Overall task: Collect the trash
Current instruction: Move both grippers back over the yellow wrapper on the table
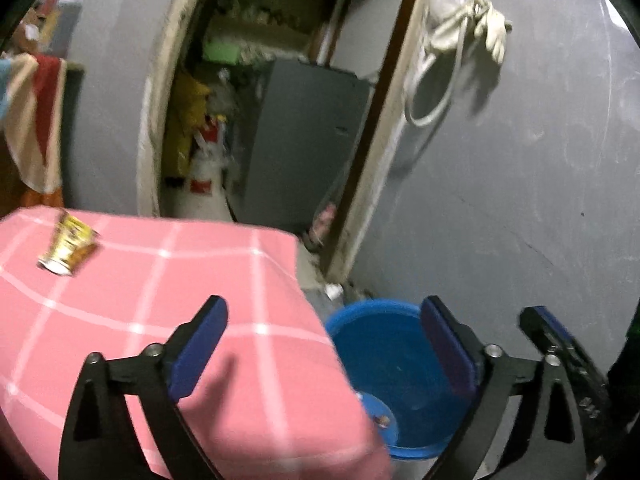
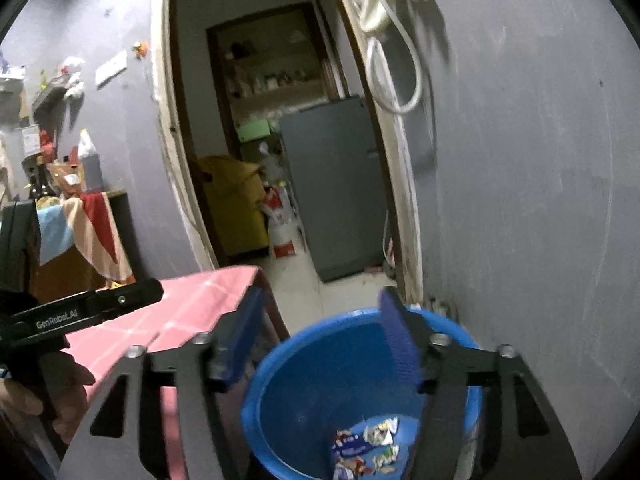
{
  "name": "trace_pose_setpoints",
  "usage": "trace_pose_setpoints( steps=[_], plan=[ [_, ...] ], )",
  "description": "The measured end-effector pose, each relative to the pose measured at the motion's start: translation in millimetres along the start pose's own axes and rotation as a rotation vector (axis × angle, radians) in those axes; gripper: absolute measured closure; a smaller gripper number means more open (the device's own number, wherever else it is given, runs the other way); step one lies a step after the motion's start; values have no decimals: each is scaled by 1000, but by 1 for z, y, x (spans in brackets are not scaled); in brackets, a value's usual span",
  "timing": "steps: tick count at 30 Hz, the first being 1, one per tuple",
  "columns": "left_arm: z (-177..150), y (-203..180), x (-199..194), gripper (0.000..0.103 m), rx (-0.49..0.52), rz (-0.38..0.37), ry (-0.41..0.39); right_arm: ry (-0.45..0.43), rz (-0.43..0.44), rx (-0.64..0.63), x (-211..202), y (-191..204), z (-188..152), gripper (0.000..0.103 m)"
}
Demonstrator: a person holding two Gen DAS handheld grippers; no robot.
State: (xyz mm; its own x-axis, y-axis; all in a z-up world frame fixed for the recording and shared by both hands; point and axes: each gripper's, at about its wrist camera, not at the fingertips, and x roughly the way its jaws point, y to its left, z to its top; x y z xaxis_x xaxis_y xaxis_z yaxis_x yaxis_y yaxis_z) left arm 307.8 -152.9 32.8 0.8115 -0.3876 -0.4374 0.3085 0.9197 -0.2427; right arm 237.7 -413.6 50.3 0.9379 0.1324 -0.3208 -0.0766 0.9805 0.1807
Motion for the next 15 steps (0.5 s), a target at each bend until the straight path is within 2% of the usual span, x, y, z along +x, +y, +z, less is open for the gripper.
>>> trace_pose_setpoints(
  steps=[9, 15],
  plan=[
    [14, 40, -54, 3, 0, 90, -167, -145, 82, -56, -11, 52, 19, 0],
    [22, 72, -89, 3, -3, 152, -243, -194, 133, -81, -8, 86, 27, 0]
  ],
)
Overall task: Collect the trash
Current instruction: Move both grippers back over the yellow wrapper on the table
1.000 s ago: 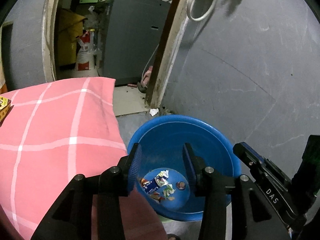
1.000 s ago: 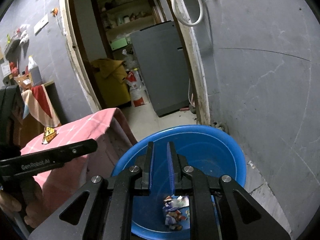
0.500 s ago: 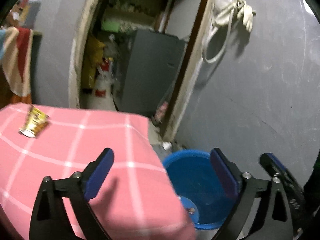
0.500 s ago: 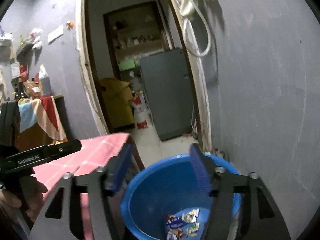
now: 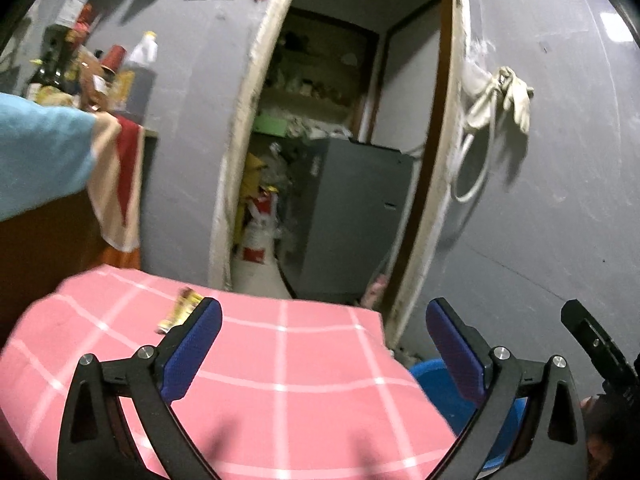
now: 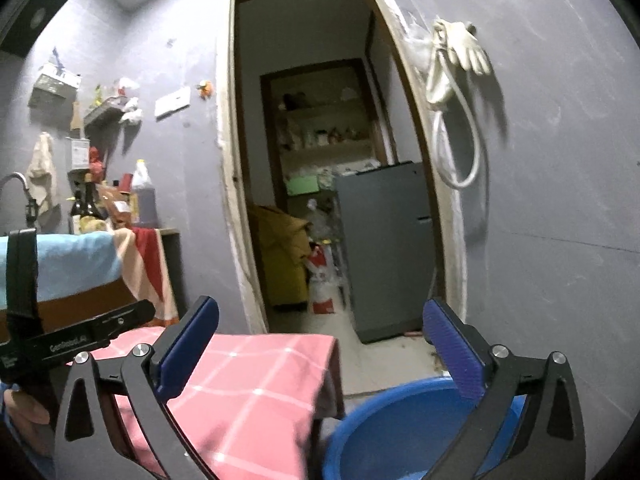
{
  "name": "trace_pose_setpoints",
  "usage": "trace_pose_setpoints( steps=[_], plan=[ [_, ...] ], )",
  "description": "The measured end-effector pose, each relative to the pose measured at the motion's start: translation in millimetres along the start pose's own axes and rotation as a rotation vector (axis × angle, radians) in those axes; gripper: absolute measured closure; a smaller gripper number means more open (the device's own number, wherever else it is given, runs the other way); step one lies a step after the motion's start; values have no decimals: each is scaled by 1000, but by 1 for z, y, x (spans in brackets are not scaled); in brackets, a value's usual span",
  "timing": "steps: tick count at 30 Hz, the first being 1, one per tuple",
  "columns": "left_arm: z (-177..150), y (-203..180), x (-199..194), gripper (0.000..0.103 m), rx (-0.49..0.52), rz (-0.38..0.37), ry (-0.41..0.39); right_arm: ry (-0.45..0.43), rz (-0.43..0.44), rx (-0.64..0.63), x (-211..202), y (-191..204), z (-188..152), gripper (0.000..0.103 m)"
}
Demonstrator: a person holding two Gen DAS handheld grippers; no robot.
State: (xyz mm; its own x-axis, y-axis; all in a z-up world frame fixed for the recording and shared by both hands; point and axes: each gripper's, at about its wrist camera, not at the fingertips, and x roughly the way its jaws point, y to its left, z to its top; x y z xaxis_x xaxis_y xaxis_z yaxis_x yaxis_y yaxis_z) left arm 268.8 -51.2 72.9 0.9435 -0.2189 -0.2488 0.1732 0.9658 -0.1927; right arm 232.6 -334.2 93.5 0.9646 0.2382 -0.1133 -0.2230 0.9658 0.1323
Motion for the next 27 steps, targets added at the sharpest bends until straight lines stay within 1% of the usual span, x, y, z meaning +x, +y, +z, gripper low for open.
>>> trace_pose_setpoints(
  steps=[6, 12, 15, 21, 24, 27],
  plan=[
    [3, 28, -17, 2, 8, 59, -36, -2, 47, -16, 12, 31, 3, 0],
    [8, 57, -30, 2, 20, 119, -62, 22, 99, -23, 32, 62, 3, 0],
    [9, 76, -35, 2, 28, 160, -74, 45, 124, -25, 46, 79, 2, 0],
    [3, 116, -36, 2, 13, 241, -63, 128, 176, -45, 81, 111, -6, 0],
    [0, 138, -32, 2, 1, 292, -30, 196, 198, -59, 101, 129, -13, 0],
    [-3, 159, -23, 2, -13, 343, 28, 275, 209, -70, 124, 145, -20, 0]
  ],
)
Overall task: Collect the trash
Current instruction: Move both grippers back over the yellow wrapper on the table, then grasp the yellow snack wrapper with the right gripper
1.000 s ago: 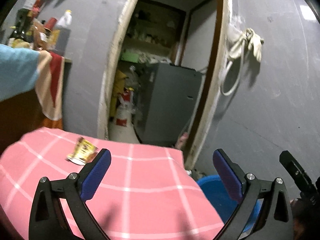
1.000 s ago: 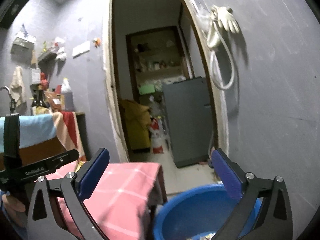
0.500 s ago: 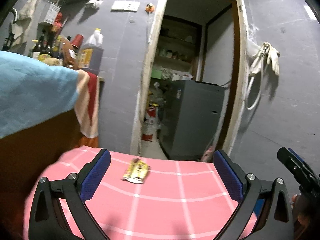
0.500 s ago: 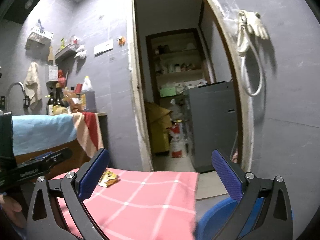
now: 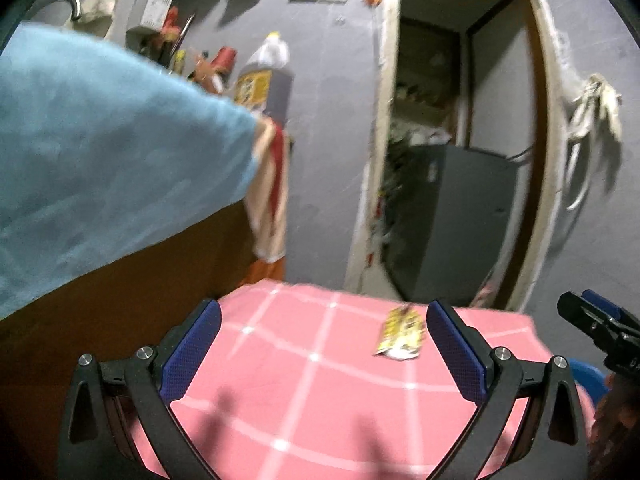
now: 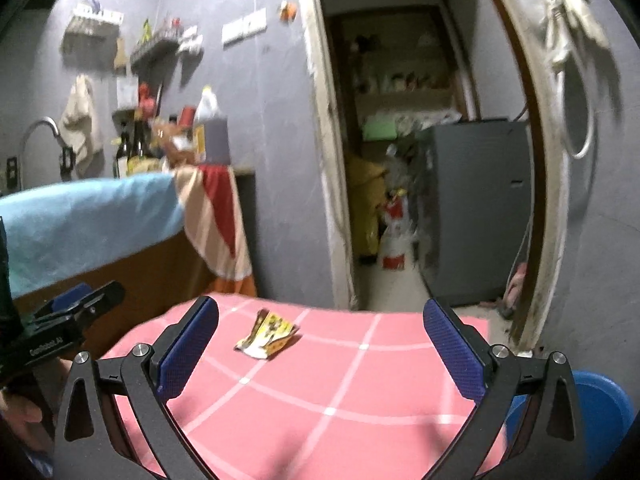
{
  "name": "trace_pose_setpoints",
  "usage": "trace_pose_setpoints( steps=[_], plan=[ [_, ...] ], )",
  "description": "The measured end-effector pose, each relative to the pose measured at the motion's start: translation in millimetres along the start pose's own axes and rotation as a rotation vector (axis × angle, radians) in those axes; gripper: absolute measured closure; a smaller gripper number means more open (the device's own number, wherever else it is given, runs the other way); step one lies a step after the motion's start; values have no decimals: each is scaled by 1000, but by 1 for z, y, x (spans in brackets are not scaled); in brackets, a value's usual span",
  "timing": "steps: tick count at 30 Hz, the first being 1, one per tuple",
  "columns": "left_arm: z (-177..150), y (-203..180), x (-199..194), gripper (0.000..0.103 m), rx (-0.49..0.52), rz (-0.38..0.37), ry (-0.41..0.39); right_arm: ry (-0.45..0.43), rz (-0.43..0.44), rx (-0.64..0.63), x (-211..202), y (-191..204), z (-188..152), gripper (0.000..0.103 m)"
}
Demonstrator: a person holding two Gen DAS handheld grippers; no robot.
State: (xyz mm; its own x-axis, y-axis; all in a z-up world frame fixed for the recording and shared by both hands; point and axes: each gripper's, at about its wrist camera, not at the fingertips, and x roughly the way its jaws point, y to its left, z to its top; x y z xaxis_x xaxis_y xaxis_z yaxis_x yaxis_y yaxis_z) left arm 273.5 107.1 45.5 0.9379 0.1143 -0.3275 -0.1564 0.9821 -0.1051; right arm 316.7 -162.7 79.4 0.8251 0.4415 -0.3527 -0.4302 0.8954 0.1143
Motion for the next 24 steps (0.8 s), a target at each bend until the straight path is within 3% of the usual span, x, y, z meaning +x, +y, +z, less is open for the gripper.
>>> trace_pose_setpoints(
  steps=[8, 17, 23, 24],
  plan=[
    [-9, 32, 29, 2, -29, 89, 142, 252, 48, 52, 77, 17, -3, 0],
    [-14, 46, 39, 2, -67, 87, 191, 500, 101, 123, 169, 32, -15, 1],
    [-12, 46, 46, 2, -85, 80, 224, 608, 92, 159, 200, 27, -29, 29],
    [-13, 46, 46, 2, -86, 79, 230, 616, 100, 161, 202, 25, -31, 40]
  ],
)
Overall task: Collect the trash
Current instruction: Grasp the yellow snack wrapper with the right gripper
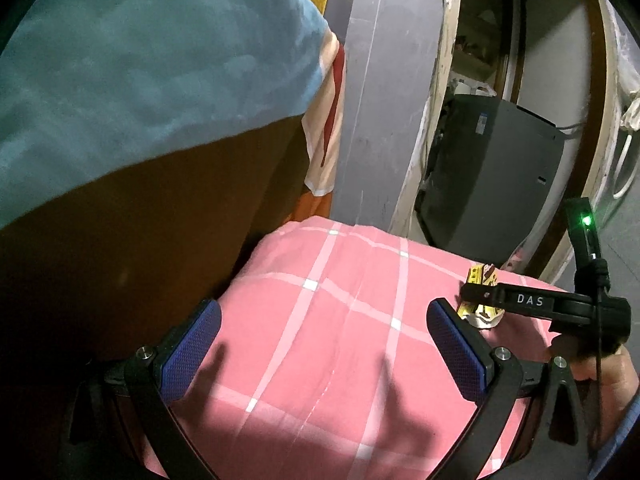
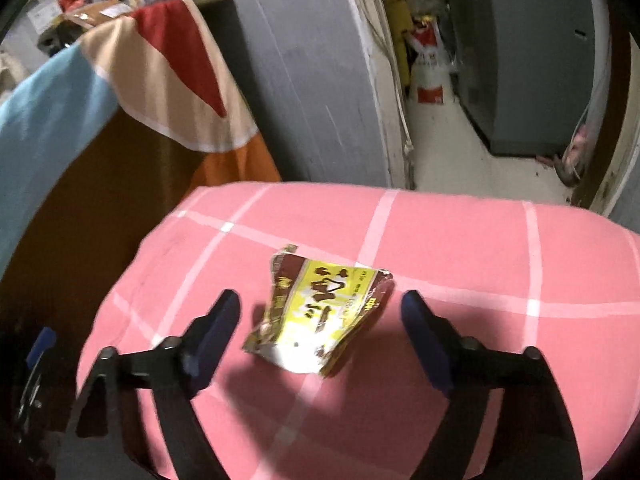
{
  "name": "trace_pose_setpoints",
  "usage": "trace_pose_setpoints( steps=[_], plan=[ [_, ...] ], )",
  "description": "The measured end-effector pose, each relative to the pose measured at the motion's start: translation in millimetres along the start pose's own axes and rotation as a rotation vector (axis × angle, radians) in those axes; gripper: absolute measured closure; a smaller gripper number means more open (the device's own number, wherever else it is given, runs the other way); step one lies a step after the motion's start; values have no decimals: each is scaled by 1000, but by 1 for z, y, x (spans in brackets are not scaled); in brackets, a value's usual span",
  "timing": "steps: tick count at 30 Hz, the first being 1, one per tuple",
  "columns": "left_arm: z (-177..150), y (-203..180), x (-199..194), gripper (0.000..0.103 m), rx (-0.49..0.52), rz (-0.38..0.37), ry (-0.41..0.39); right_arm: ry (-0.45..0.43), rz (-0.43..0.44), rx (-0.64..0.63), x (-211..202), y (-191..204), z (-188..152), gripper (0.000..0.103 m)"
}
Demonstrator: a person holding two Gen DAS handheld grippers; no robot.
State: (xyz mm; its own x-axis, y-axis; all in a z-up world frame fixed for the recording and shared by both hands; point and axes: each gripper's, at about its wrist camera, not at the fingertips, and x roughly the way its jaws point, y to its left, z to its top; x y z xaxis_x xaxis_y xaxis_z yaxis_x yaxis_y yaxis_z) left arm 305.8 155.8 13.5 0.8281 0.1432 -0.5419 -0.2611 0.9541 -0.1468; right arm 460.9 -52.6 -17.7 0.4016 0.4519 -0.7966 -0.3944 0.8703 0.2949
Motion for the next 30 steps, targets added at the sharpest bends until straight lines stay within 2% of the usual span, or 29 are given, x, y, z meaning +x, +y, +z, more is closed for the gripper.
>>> trace_pose_setpoints(
  steps=[1, 5, 10, 20, 25, 30],
  plan=[
    [0, 0, 0, 2, 0, -2, 4, 0, 5, -2, 0, -1, 0, 46],
    [0, -2, 6, 2, -7, -17, 34, -2, 46, -2, -7, -12, -2, 50],
    [-1, -7, 9, 2, 9, -37, 50, 13, 61, -39, -22, -20, -13, 50],
    [-5, -31, 20, 2, 71, -82, 119, 34, 27, -114, -44, -36, -30, 50],
    [-8, -41, 19, 2, 100, -92, 114, 6, -3, -191, -57, -30, -40, 50],
    [-14, -56, 14, 2, 132, -109, 106, -25, -11, -210, -75, -32, -53, 51]
  ],
)
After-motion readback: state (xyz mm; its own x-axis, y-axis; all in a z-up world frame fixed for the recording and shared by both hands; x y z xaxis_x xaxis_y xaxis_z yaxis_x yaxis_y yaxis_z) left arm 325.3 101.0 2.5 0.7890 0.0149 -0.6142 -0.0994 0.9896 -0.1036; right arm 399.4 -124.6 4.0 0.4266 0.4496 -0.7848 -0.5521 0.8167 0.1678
